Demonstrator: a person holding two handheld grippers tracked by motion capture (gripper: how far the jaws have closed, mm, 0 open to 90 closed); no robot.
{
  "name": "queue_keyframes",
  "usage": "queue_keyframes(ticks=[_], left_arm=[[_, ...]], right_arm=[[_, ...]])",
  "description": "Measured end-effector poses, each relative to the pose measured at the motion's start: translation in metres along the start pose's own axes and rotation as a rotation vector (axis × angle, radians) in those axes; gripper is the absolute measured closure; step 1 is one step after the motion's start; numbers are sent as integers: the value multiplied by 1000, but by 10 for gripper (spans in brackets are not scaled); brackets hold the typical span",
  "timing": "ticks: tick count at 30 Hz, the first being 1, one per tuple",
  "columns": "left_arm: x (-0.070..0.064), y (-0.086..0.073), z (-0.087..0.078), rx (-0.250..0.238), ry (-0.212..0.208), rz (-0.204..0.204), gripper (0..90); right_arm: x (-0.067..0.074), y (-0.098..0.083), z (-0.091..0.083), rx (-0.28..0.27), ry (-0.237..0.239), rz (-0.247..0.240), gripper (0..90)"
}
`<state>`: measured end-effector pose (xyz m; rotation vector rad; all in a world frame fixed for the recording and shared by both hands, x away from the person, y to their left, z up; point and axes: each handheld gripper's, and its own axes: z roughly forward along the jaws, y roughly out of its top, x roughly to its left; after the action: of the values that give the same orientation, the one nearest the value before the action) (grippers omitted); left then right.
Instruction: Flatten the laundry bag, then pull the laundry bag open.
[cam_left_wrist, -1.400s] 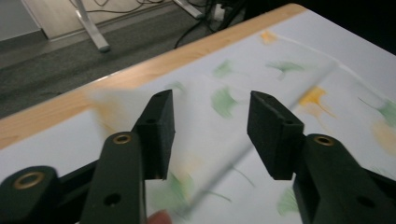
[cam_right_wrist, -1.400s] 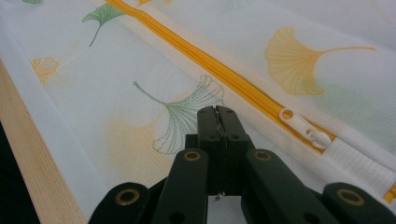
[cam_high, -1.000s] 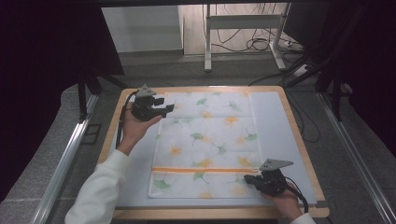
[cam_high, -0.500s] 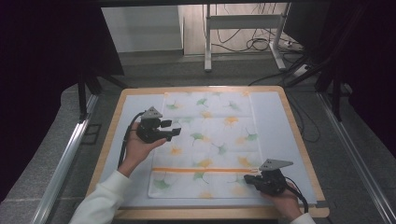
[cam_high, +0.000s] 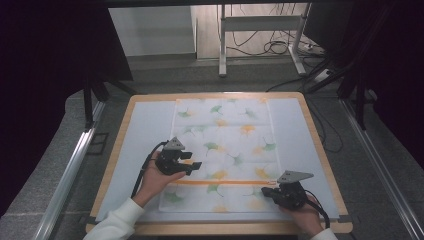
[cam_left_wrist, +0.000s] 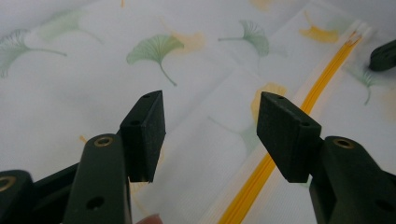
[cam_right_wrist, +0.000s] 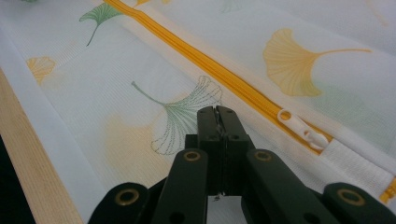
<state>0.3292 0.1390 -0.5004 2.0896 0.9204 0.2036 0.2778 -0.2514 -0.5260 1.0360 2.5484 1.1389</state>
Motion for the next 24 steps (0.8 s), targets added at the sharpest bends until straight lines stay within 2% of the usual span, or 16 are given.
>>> queue_keyframes(ticks=[6, 8, 9, 10, 11, 12, 13, 20, 24], left_arm=[[-6, -8, 2, 16, -18, -19, 414], [-11, -8, 2, 15, -23, -16, 417], [-17, -9, 5, 20, -32, -15, 417], [-17, -9, 5, 20, -32, -15, 418], [-22, -8, 7, 28, -39, -5, 418], [-35, -6, 13, 44, -37, 32, 418], [-35, -6, 13, 44, -37, 32, 418], [-76, 7, 31, 65, -69, 147, 408], [-87, 13, 43, 81, -102, 147, 400]], right_arm=[[-2, 1, -6, -19, -14, 2, 887], [-4, 2, -10, -36, -23, 9, 887], [-7, 2, -14, -49, -34, 16, 887], [-7, 2, -14, -49, -34, 16, 887], [-11, 3, -18, -61, -53, 20, 887], [-13, 3, -19, -66, -58, 23, 887], [-13, 3, -19, -66, -58, 23, 887], [-23, 0, -27, -82, -113, 48, 888], [-25, -2, -29, -81, -126, 50, 888]])
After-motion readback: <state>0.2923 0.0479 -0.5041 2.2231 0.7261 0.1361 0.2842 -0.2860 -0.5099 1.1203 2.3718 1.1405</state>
